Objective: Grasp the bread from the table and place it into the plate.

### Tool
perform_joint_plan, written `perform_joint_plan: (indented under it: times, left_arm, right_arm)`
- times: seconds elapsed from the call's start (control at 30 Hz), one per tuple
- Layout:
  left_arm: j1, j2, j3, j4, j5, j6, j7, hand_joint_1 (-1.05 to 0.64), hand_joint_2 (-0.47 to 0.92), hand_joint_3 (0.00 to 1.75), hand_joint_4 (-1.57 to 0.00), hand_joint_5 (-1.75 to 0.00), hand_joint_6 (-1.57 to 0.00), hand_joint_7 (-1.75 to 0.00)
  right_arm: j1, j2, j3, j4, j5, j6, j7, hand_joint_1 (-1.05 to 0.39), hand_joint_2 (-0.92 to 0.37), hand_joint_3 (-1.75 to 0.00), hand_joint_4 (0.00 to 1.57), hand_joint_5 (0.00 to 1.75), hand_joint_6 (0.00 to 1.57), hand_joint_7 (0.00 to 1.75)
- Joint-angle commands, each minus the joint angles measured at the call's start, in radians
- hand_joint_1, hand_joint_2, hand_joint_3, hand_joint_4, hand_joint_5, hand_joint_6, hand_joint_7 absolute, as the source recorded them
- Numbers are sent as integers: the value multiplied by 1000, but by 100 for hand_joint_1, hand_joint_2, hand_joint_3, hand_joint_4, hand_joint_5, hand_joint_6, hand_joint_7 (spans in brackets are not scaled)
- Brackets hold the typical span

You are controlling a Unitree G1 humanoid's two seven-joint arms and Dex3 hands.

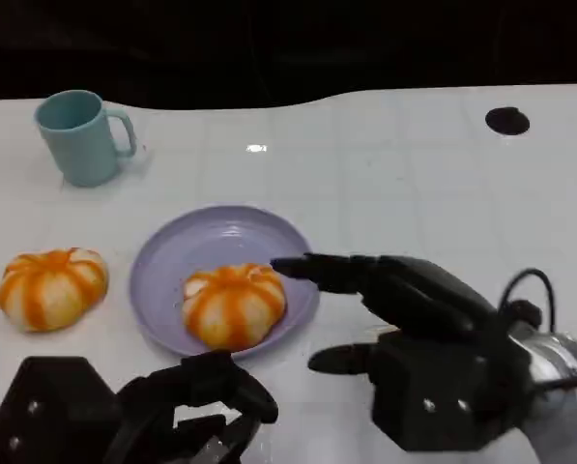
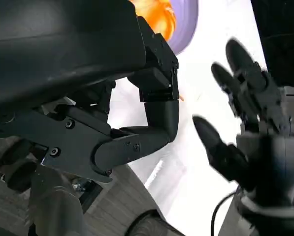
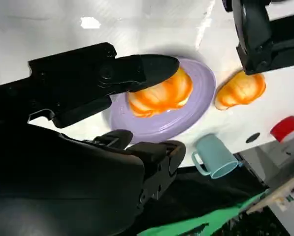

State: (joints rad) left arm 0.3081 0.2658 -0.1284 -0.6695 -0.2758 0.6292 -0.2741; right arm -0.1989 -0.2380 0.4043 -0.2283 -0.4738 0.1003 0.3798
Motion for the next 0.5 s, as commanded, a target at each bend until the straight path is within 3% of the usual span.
perform_joint_plan:
  times: [0.03,0.2,0.37,0.43,0.5]
  left_arm:
    - [-1,8,4,11,4,-12,-2,-34,83,76,-69,-175,-59,-151]
    - [-3,12,2,8,8,-7,1,-34,84,73,-70,-175,-60,-150]
    - [-6,12,8,16,4,-9,-2,-34,86,69,-68,-175,-60,-149]
    - [-8,12,10,26,2,-18,-8,-34,87,66,-68,-175,-60,-148]
    - [-9,11,11,32,-2,-24,-13,-34,88,65,-68,-175,-60,-147]
  right_arm:
    - [88,-52,-62,-58,31,-77,-38,-51,-92,-15,56,48,57,17]
    - [187,-95,-127,-96,48,-165,-80,-43,-92,-8,63,78,73,22]
    - [278,-125,-195,-133,78,-224,-97,-25,-91,-5,70,90,86,29]
    - [307,-131,-219,-145,86,-246,-108,-17,-91,-8,70,104,92,33]
    - [327,-134,-235,-154,89,-256,-113,-11,-86,-26,72,120,95,47]
